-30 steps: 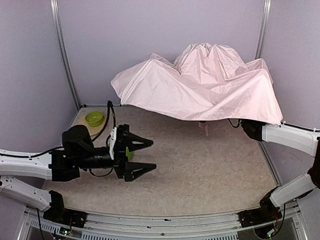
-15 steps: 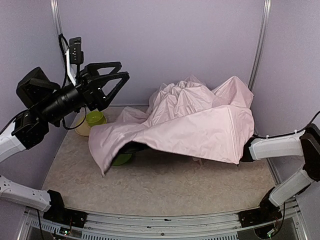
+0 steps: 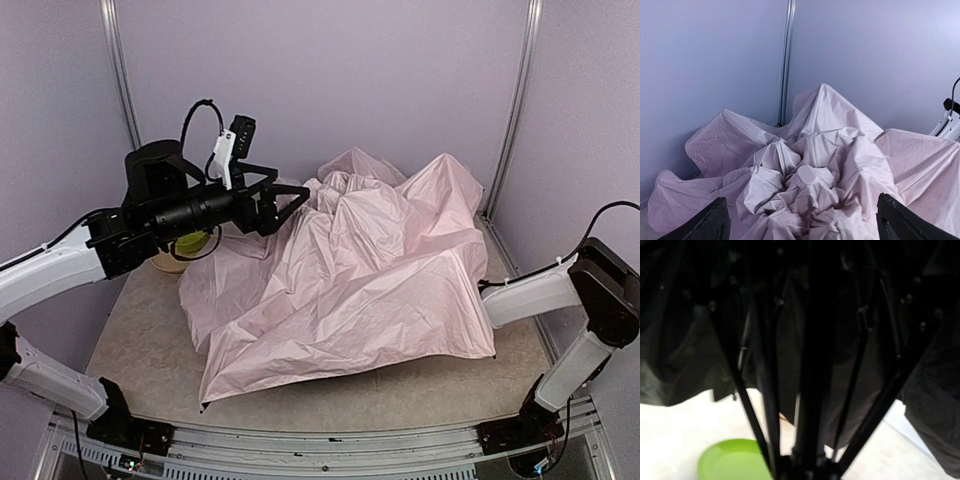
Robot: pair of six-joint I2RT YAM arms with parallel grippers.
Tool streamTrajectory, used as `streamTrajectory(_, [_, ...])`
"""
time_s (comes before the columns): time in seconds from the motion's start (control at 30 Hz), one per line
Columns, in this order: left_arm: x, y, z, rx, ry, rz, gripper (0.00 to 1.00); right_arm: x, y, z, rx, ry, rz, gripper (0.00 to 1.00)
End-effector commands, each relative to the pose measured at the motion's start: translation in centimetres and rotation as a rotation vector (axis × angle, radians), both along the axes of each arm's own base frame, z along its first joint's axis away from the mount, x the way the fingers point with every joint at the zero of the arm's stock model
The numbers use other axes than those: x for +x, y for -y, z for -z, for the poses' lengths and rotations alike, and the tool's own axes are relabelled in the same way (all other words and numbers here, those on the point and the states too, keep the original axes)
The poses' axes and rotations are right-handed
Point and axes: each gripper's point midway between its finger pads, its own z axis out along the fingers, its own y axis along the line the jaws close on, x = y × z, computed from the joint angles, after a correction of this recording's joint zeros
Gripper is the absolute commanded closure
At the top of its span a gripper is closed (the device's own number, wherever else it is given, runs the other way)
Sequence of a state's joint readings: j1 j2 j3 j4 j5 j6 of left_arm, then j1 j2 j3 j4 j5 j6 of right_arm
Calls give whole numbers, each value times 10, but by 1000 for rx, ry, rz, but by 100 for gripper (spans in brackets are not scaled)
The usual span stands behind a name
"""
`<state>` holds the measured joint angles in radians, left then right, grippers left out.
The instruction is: Put away the umbrella
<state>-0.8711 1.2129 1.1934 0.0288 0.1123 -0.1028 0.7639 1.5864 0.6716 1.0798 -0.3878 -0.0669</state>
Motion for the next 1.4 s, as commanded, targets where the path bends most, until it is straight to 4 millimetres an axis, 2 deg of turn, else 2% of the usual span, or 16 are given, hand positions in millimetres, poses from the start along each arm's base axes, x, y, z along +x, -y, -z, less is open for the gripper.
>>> streamTrajectory(0.0, [27,27,65,113,-79,53,1,-14,-10,-44,129,112,-32,100])
streamTrajectory(0.07, [18,38,68,82,-66,124,1,-15,-17,-44,133,100,-44,100])
streamTrajectory(0.23, [-17,62,58,2,33,255,1,-25,-45,-37,118,101,-104,100])
streamTrajectory(0.33, [-29,75,70,28,23,295,7,-26,-53,-42,137,101,-120,100])
streamTrajectory(0.43, [-24,79,84,70,-11,272,29,-26,-57,-48,150,99,-135,100])
streamTrajectory(0.57, [-20,69,81,83,-3,220,74,-26,-56,-46,154,68,-138,100])
streamTrajectory(0.7, [-20,56,83,94,19,183,89,-26,-46,-43,138,34,-104,100])
streamTrajectory(0.73, [-18,54,82,92,18,173,92,-26,-44,-42,129,19,-93,90])
streamTrajectory(0.77, [-16,52,81,86,12,167,93,-26,-41,-40,119,0,-78,74])
streamTrajectory(0.8, [-14,50,79,75,9,160,95,-26,-38,-37,102,-21,-66,58])
streamTrajectory(0.87, [-8,44,70,47,16,131,100,-29,-28,-23,45,-70,-41,15])
streamTrajectory(0.9, [-6,42,67,38,24,113,100,-31,-22,-15,21,-92,-25,2])
streamTrajectory(1.0, [6,29,61,21,43,38,100,-38,3,10,-28,-163,38,0])
streamTrajectory(1.13, [33,8,70,10,25,-76,100,-57,35,40,-82,-250,73,0])
streamTrajectory(1.23, [51,-6,81,2,-6,-138,100,-66,52,66,-131,-363,103,0])
streamTrajectory(1.37, [64,-24,73,-106,-40,-144,100,-80,70,89,-132,-476,113,0])
